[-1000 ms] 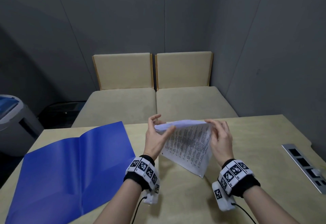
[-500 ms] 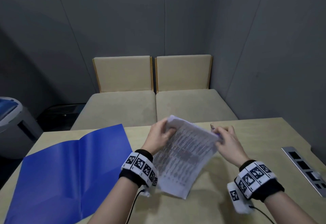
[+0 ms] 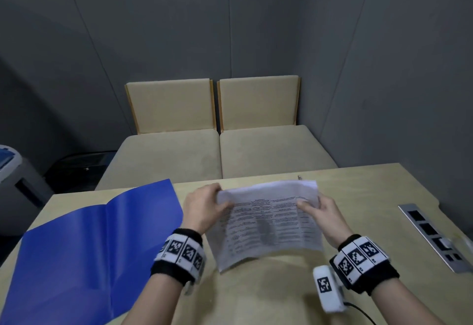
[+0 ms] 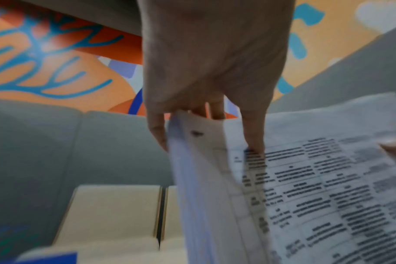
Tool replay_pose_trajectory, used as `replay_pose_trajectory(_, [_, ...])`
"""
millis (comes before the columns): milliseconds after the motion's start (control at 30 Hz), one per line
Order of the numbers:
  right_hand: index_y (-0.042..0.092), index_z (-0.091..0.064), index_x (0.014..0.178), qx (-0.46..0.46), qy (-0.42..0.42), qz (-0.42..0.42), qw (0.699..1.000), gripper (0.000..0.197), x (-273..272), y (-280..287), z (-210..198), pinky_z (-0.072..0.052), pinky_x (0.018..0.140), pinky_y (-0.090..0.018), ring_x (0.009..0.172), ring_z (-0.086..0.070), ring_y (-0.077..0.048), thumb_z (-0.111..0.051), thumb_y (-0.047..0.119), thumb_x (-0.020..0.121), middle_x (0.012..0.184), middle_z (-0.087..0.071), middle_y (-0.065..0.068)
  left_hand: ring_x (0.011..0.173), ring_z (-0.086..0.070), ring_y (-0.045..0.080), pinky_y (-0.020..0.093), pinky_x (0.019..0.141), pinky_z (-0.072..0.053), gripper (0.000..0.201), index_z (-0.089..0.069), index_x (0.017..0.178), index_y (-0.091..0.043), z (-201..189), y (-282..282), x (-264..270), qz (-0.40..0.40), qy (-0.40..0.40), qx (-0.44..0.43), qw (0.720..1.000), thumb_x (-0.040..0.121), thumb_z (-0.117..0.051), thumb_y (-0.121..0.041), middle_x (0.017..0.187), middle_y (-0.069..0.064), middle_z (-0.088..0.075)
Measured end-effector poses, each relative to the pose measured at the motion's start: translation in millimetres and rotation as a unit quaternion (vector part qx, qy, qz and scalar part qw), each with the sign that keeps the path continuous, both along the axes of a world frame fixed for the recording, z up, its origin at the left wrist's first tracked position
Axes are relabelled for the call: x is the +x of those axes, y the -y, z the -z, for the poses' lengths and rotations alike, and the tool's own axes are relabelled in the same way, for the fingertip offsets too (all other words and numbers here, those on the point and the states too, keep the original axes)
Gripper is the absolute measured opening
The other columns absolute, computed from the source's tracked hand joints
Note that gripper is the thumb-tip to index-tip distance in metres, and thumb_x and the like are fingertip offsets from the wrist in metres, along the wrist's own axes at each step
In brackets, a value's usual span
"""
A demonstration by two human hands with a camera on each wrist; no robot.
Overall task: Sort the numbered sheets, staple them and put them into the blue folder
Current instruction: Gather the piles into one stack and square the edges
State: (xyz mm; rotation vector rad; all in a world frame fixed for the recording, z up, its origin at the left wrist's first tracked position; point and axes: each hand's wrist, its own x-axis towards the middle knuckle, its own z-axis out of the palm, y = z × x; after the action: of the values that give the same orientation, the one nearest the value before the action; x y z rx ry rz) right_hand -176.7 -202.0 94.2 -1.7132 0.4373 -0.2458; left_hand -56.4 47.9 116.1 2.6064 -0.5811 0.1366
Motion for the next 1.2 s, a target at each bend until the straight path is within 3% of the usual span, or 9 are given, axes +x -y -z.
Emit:
replay_pose_trajectory(67, [0.007, -0.066, 0.105, 0.033, 0.012, 0.013, 0.999, 0.018, -5, -2, 7, -0.051, 0.094, -0.049, 0.094, -0.071, -0.021, -0.060, 0.007, 0.089, 0.099, -0.075, -0.005, 0.070, -0.060, 0.012, 0.033, 0.060, -0.045, 0.028, -0.059, 0.074, -0.019, 8, -15, 2, -0.043, -0.072, -0.153, 0.985, 0.074, -0.073, -0.043, 0.072, -0.005, -0.066])
replay_pose_trajectory(167, [0.009, -0.063, 0.110, 0.094, 0.035, 0.042, 0.994, 0.022, -3, -4, 16, -0.058, 0.078, -0.033, 0.096, -0.070, -0.025, -0.058, 0.004, 0.089, 0.099, -0.074, -0.008, 0.067, -0.058, 0.005, 0.021, 0.062, -0.046, 0.016, -0.063, 0.082, -0.005, 15, -20, -4, -0.034, -0.181, -0.404, 0.896, 0.078, -0.076, -0.015, 0.075, -0.002, -0.066])
replay_pose_trajectory(233, [0.009, -0.062, 0.112, 0.130, 0.044, 0.048, 0.989, 0.024, -1, -7, 19, -0.055, 0.065, -0.021, 0.096, -0.069, -0.023, -0.058, 0.003, 0.089, 0.099, -0.073, -0.010, 0.070, -0.058, 0.005, 0.013, 0.062, -0.046, 0.014, -0.061, 0.087, 0.001, 21, -19, -12, -0.036, -0.197, -0.465, 0.862, 0.082, -0.071, -0.006, 0.081, 0.005, -0.064])
replay_pose_trajectory(400, [0.014, -0.063, 0.103, 0.097, -0.011, 0.065, 0.993, 0.024, 2, -10, 40, -0.050, 0.065, -0.026, 0.098, -0.060, -0.030, -0.066, 0.001, 0.083, 0.097, -0.067, -0.007, 0.081, -0.057, 0.014, 0.022, 0.067, -0.044, 0.009, -0.058, 0.095, -0.003, 52, -8, -18, -0.059, -0.230, -0.441, 0.866, 0.087, -0.062, -0.005, 0.087, 0.003, -0.063])
replay_pose_trajectory(533, [0.023, -0.052, 0.120, -0.077, 0.020, 0.144, 0.986, 0.045, 6, -7, 47, -0.046, 0.087, -0.032, 0.111, -0.055, -0.021, -0.068, 0.008, 0.081, 0.123, -0.058, -0.001, 0.087, -0.059, 0.018, 0.030, 0.075, -0.047, 0.010, -0.056, 0.095, -0.013, 59, 1, -11, -0.083, -0.225, -0.446, 0.862, 0.087, -0.060, -0.008, 0.090, 0.001, -0.063])
replay_pose_trajectory(733, [0.031, -0.039, 0.143, -0.385, 0.087, 0.078, 0.915, 0.058, -4, -5, 46, -0.044, 0.082, -0.025, 0.095, -0.053, -0.014, -0.050, 0.004, 0.093, 0.119, -0.045, -0.002, 0.086, -0.057, 0.011, 0.028, 0.072, -0.045, 0.040, -0.054, 0.098, -0.018, 57, 11, -12, -0.129, -0.216, -0.482, 0.839, 0.080, -0.063, -0.053, 0.095, -0.003, -0.061])
replay_pose_trajectory(900, [0.017, -0.051, 0.137, -0.411, 0.090, 0.085, 0.903, 0.054, -3, -3, 50, -0.051, 0.082, -0.036, 0.101, -0.055, -0.023, -0.051, -0.008, 0.088, 0.122, -0.049, -0.012, 0.073, -0.052, 0.015, 0.029, 0.063, -0.038, 0.037, -0.050, 0.087, -0.008, 56, 20, -5, -0.178, -0.196, -0.475, 0.839, 0.095, -0.047, -0.044, 0.080, 0.000, -0.058])
replay_pose_trajectory(1067, [0.012, -0.060, 0.127, -0.413, 0.099, 0.096, 0.900, 0.048, 3, 0, 43, -0.040, 0.080, -0.018, 0.089, -0.052, -0.011, -0.054, -0.010, 0.085, 0.105, -0.058, -0.009, 0.069, -0.051, 0.018, 0.029, 0.060, -0.036, 0.028, -0.049, 0.079, -0.012, 56, 18, 1, -0.158, -0.205, -0.491, 0.832, 0.096, -0.048, -0.035, 0.076, 0.003, -0.057])
replay_pose_trajectory(1200, [0.008, -0.067, 0.114, -0.391, 0.104, 0.102, 0.909, 0.033, 5, 2, 36, -0.044, 0.078, -0.023, 0.082, -0.049, -0.009, -0.053, -0.006, 0.088, 0.094, -0.052, -0.002, 0.068, -0.051, 0.016, 0.028, 0.061, -0.036, 0.035, -0.049, 0.075, -0.011, 59, 16, 4, -0.128, -0.184, -0.488, 0.844, 0.096, -0.048, -0.039, 0.075, 0.006, -0.056])
